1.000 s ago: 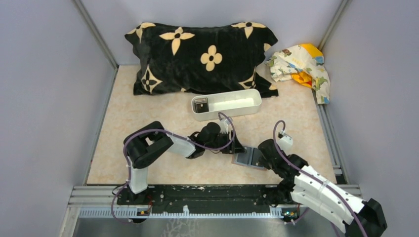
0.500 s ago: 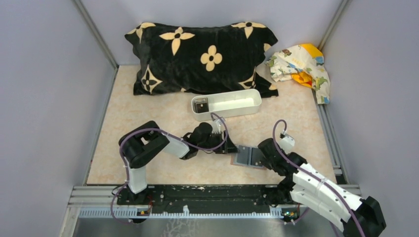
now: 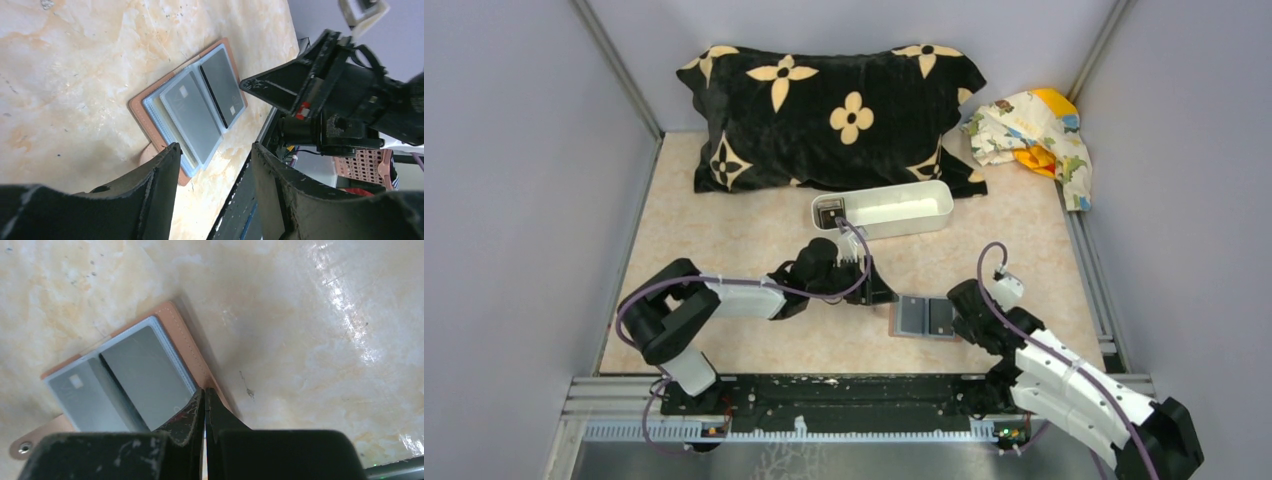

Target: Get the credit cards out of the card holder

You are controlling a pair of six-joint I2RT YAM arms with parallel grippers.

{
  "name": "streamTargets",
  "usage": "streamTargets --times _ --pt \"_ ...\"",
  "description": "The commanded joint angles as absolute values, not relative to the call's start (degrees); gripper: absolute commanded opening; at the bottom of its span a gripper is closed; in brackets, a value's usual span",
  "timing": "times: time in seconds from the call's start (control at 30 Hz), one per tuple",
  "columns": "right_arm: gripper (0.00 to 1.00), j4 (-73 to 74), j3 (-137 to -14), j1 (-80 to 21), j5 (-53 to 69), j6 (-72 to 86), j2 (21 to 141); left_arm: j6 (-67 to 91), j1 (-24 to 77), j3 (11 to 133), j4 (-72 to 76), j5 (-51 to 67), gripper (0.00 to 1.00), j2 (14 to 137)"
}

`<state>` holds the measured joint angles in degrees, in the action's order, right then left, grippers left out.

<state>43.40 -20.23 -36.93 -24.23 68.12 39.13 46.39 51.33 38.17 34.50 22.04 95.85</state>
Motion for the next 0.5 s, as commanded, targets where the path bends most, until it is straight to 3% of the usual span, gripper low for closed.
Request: streamTargets --times 0.0,0.33,0.47 --pt "0.0 39.33 -19.39 -36.34 -23.26 67.99 43.1 43.46 50.44 36.88 31.84 21.59 0.6 92.08" --pt "0.0 34.6 -19.61 -36.74 -18.81 66.95 44.42 46.22 50.34 39.25 30.87 25.8 0.69 89.3" --pt "0.0 32.98 -18.26 -37.33 -17.75 68.12 43.27 47.09 50.36 37.97 37.44 27.69 0.66 89.03"
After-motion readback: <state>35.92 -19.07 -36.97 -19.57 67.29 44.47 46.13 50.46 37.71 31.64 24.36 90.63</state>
